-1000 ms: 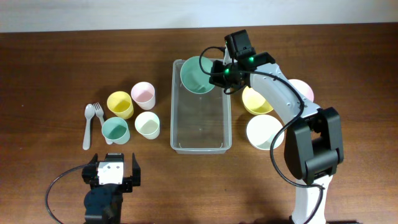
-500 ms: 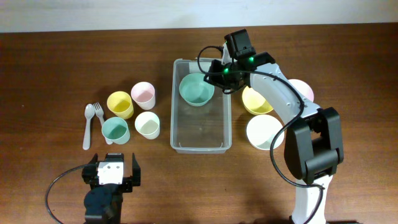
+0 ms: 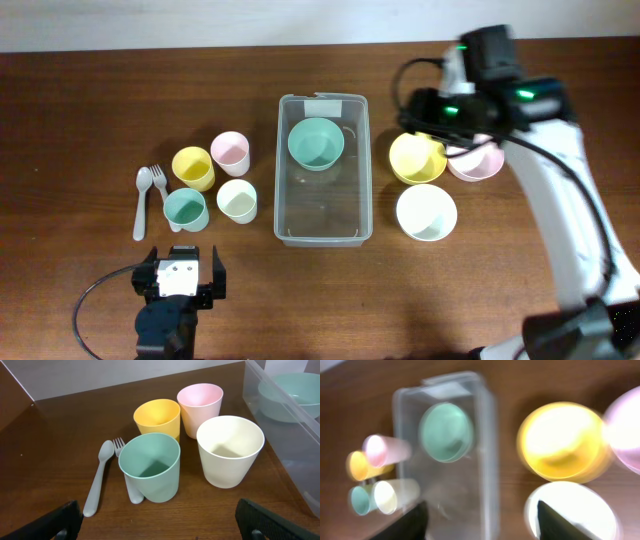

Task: Pack container
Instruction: 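Move the right gripper to the pink bowl and grasp its rim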

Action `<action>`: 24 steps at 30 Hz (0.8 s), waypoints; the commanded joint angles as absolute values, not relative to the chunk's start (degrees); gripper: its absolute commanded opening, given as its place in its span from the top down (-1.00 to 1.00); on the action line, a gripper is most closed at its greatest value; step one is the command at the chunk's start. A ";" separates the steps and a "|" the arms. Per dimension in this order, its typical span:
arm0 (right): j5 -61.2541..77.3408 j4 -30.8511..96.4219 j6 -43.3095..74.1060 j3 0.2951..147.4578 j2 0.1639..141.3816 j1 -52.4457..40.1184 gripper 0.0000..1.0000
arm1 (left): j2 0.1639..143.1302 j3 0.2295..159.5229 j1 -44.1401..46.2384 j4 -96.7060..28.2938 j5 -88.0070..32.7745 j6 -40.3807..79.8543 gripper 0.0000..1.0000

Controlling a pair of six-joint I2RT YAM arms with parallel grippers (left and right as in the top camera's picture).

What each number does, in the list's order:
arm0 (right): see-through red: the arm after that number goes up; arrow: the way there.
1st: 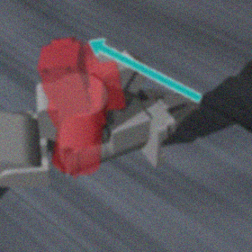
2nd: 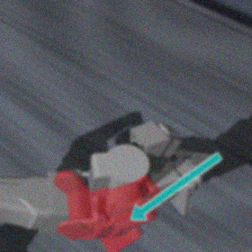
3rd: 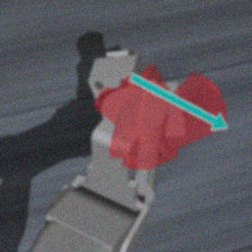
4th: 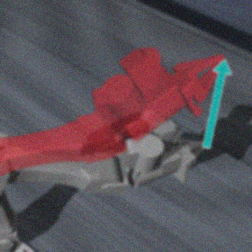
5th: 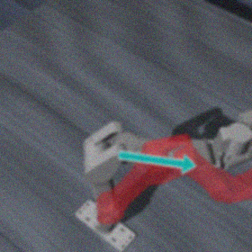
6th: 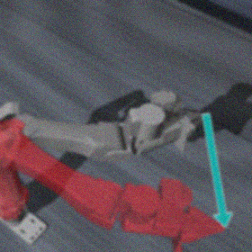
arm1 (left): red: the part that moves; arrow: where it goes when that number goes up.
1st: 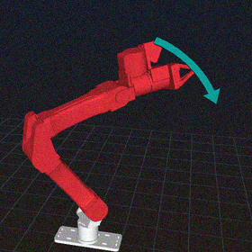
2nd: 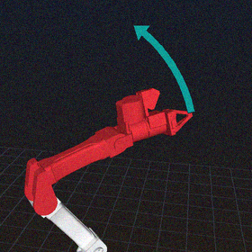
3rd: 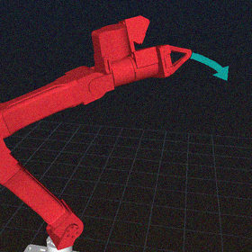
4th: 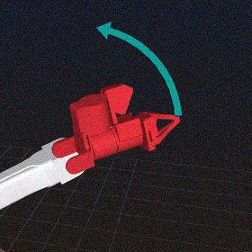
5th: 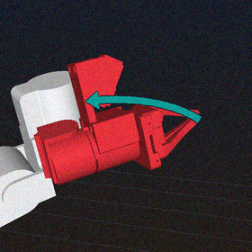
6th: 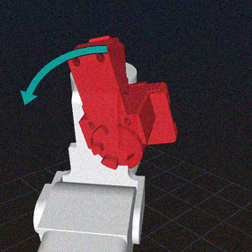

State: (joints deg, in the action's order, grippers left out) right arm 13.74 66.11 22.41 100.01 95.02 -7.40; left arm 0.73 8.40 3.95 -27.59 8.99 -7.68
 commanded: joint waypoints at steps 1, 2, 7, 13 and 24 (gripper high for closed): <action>5.32 69.93 21.23 99.88 95.15 -2.28 -0.40 | 0.30 7.86 3.60 -27.46 8.60 -7.20 -1.00; 5.30 70.50 21.19 99.46 95.42 -1.13 -0.41 | 0.30 7.86 3.60 -27.46 8.60 -7.20 -1.00; 5.32 69.10 21.21 96.55 98.48 5.76 -0.50 | 0.30 7.86 3.60 -27.46 8.60 -7.20 -1.00; 5.58 65.87 21.23 96.25 106.54 13.58 -0.49 | 0.30 7.86 3.60 -27.46 8.60 -7.20 -1.00; 9.10 60.23 21.21 96.27 121.99 16.58 -0.45 | 0.30 7.86 3.60 -27.46 8.60 -7.20 -1.00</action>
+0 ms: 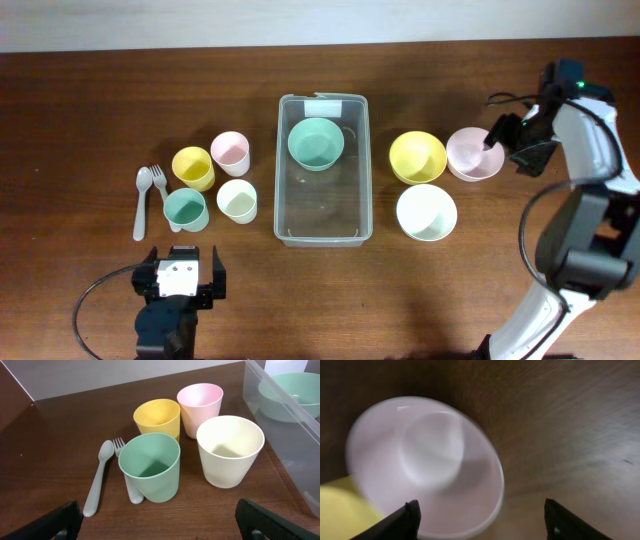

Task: Pack container
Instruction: 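Move the right gripper to the pink bowl and grasp its rim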

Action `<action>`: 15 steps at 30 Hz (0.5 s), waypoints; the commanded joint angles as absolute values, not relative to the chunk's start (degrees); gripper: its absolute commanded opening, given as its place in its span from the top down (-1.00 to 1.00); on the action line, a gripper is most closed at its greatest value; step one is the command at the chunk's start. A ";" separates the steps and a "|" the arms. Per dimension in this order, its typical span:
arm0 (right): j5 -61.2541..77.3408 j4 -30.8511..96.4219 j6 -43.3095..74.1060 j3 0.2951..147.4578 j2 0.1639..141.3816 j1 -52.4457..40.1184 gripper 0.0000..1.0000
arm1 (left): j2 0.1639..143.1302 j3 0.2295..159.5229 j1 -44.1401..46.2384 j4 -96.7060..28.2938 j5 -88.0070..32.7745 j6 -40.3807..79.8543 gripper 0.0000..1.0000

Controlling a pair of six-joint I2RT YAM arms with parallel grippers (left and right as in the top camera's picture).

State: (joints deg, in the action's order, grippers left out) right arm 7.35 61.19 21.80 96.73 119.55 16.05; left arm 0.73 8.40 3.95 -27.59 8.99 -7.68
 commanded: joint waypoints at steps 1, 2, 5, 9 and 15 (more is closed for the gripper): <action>9.30 59.68 21.23 96.25 122.63 16.82 -0.42 | 0.30 7.86 3.60 -27.46 8.60 -7.20 -1.00; 9.98 59.07 21.23 96.25 123.33 17.10 -0.39 | 0.30 7.86 3.60 -27.46 8.60 -7.20 -1.00; 12.08 58.22 21.28 96.25 124.16 18.04 -0.29 | 0.30 7.86 3.60 -27.46 8.60 -7.20 -1.00; 12.47 57.52 21.43 96.14 124.25 19.66 0.06 | 0.30 7.86 3.60 -27.46 8.60 -7.20 -1.00; 13.43 56.40 21.12 94.52 124.25 21.08 0.10 | 0.30 7.86 3.60 -27.46 8.60 -7.20 -1.00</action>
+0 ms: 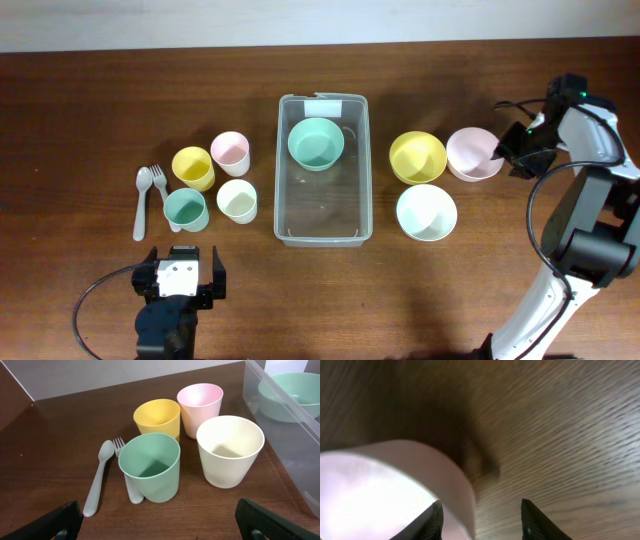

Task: Pack container
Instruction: 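Move the right gripper to the pink bowl and grasp its rim, then stack the pink bowl onto the green bowl in the container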

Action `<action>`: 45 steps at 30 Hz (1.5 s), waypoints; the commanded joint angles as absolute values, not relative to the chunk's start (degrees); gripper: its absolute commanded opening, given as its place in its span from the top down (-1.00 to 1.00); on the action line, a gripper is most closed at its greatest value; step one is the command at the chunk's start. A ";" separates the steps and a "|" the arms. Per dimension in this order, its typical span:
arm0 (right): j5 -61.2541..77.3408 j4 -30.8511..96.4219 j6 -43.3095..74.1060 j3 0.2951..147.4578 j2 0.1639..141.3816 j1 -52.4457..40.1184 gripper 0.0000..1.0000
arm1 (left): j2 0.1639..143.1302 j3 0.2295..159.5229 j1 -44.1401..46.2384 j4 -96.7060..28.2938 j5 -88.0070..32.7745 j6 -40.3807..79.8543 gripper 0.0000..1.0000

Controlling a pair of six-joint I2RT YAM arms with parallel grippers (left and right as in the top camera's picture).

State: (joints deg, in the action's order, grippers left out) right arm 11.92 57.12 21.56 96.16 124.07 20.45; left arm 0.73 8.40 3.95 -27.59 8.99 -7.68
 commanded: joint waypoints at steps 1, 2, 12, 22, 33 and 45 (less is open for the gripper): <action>13.87 55.83 21.17 94.00 124.25 21.08 0.09 | 0.30 7.86 3.60 -27.46 8.60 -7.20 -1.00; 14.61 55.18 21.15 93.45 124.25 21.06 0.10 | 0.30 7.86 3.60 -27.46 8.60 -7.20 -1.00; 18.76 50.28 20.80 89.71 124.07 21.23 0.90 | 0.30 7.86 3.60 -27.46 8.60 -7.18 -1.00; 20.08 54.70 20.80 94.17 115.87 23.75 0.92 | 0.30 7.86 3.60 -27.46 8.60 -7.20 -1.00; 33.39 59.18 17.45 99.81 97.58 7.20 0.92 | 0.30 7.86 3.60 -27.46 8.60 -7.20 -1.00; 6.37 52.03 16.95 100.22 108.95 -24.16 0.92 | 0.30 7.86 3.60 -27.46 8.60 -7.20 -1.00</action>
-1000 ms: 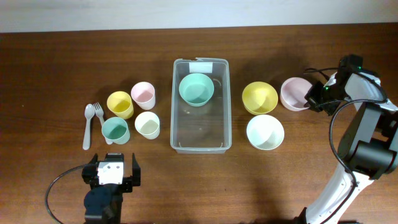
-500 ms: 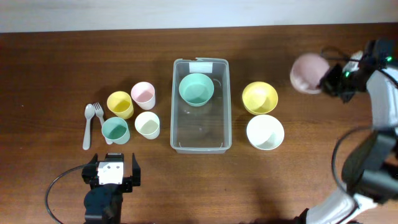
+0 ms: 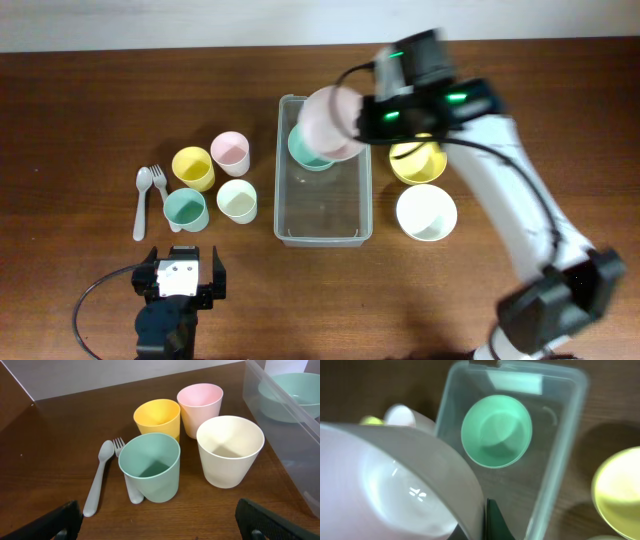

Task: Pack container
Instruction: 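Stack the pink bowl onto the green bowl in the container, then move the right gripper to the yellow bowl and grasp its rim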

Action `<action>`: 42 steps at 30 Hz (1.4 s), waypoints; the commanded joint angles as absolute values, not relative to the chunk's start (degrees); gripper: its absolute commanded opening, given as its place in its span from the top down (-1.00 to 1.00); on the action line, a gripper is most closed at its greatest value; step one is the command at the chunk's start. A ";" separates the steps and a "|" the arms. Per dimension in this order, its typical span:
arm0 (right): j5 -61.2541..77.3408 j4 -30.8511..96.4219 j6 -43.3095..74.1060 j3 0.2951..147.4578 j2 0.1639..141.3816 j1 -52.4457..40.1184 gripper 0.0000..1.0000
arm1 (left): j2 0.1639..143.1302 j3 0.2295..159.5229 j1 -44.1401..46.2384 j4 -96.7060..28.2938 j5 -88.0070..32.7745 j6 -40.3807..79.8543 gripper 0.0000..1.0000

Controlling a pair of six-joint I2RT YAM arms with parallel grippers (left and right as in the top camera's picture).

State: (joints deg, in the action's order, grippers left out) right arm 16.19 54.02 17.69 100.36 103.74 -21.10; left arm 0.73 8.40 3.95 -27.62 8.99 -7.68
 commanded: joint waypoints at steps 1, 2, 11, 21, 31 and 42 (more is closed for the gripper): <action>6.37 50.87 16.95 100.22 110.45 -24.51 0.93 | 0.30 7.86 3.60 -27.46 8.60 -7.20 -1.00; 6.42 49.58 16.97 100.22 112.29 -24.64 0.92 | 0.30 7.86 3.60 -27.46 8.60 -7.20 -1.00; 6.57 39.97 16.95 100.22 120.90 -24.23 0.92 | 0.30 7.86 3.60 -27.46 8.60 -7.20 -1.00; 12.69 44.93 13.91 104.01 116.97 -22.26 0.22 | 0.30 7.86 3.60 -27.46 8.60 -7.20 -1.00; 11.33 62.11 13.98 107.48 104.53 -9.74 0.18 | 0.30 7.86 3.60 -27.46 8.60 -7.20 -1.00; 11.35 63.02 13.96 97.45 110.34 1.93 0.00 | 0.30 7.86 3.60 -27.46 8.60 -7.20 -1.00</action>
